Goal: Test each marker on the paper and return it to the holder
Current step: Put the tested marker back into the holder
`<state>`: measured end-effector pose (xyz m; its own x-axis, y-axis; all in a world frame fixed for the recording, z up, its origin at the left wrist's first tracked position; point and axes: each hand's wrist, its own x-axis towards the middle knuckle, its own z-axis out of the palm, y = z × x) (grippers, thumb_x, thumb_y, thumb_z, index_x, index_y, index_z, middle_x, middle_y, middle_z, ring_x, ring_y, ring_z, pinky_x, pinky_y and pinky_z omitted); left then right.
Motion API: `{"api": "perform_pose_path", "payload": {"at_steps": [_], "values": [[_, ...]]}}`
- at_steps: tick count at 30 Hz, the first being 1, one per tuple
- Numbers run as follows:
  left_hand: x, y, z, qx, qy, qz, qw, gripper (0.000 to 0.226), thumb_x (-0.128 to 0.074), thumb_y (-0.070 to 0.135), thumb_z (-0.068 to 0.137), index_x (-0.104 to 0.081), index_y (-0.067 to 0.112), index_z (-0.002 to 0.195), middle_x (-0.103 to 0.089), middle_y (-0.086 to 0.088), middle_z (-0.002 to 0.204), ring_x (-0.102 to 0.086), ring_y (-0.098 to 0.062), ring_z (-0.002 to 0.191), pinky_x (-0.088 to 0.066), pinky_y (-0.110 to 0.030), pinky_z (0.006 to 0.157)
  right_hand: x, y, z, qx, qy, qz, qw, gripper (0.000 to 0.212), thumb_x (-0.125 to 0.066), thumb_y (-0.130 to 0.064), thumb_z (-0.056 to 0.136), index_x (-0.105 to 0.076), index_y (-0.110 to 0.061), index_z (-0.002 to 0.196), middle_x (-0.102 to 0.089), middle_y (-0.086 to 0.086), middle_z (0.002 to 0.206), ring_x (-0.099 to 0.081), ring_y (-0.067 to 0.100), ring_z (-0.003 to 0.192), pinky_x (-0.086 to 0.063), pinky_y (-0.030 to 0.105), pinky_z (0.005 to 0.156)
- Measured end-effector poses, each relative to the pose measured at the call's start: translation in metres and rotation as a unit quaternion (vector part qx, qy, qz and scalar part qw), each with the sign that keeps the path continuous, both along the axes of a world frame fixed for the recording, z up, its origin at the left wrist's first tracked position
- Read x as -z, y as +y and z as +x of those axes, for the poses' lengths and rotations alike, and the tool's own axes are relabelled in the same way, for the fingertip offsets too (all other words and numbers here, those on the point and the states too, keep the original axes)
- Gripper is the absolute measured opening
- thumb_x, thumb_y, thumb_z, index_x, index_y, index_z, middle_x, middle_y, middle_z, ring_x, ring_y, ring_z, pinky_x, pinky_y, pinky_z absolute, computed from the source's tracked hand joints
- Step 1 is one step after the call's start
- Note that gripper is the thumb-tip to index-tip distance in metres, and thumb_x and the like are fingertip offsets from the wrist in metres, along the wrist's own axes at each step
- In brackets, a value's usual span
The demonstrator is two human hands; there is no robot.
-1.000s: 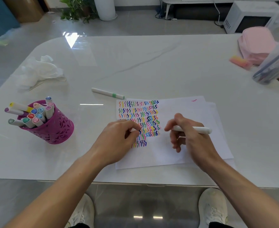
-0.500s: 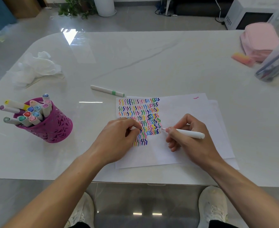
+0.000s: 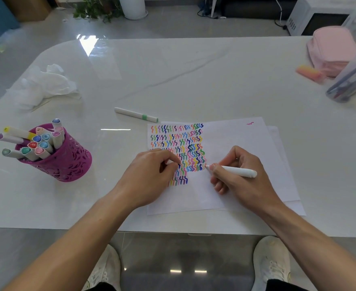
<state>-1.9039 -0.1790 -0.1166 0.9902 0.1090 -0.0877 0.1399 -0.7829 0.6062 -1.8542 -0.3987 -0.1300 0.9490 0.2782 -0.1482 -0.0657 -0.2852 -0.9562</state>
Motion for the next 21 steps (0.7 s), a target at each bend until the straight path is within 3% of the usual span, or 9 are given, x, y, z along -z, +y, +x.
{"api": "perform_pose_path", "payload": {"at_steps": [9, 16, 21], "values": [[-0.003, -0.001, -0.001, -0.007, 0.006, 0.003, 1.0, 0.022, -0.052, 0.031, 0.102, -0.072, 0.028, 0.111, -0.054, 0.021, 0.084, -0.052, 0.0, 0.072, -0.034, -0.011, 0.059, -0.003, 0.0, -0.002, 0.009, 0.01, -0.021, 1.0, 0.026, -0.076, -0.011, 0.088, -0.053, -0.006, 0.077, -0.073, 0.012, 0.063, -0.066, 0.022, 0.05, -0.048, 0.029, 0.047], [-0.007, -0.001, -0.003, 0.003, -0.015, 0.001, 1.0, 0.02, -0.055, 0.032, 0.101, -0.072, 0.028, 0.111, -0.059, 0.021, 0.093, -0.056, 0.003, 0.08, -0.039, -0.008, 0.063, -0.009, -0.001, 0.001, 0.075, 0.005, 0.061, 0.995, 0.023, -0.074, -0.011, 0.091, -0.053, -0.01, 0.082, -0.068, 0.014, 0.06, -0.055, 0.024, 0.044, -0.04, 0.027, 0.041], [-0.012, -0.002, -0.003, -0.035, -0.067, -0.067, 0.995, 0.018, -0.069, 0.032, 0.092, -0.071, 0.034, 0.111, -0.066, 0.019, 0.087, -0.057, 0.0, 0.069, -0.039, -0.009, 0.062, -0.016, 0.001, 0.0, 0.072, -0.026, 0.103, 0.992, 0.014, -0.076, -0.013, 0.09, -0.063, -0.01, 0.093, -0.068, 0.012, 0.061, -0.056, 0.022, 0.046, -0.041, 0.025, 0.042]]}}
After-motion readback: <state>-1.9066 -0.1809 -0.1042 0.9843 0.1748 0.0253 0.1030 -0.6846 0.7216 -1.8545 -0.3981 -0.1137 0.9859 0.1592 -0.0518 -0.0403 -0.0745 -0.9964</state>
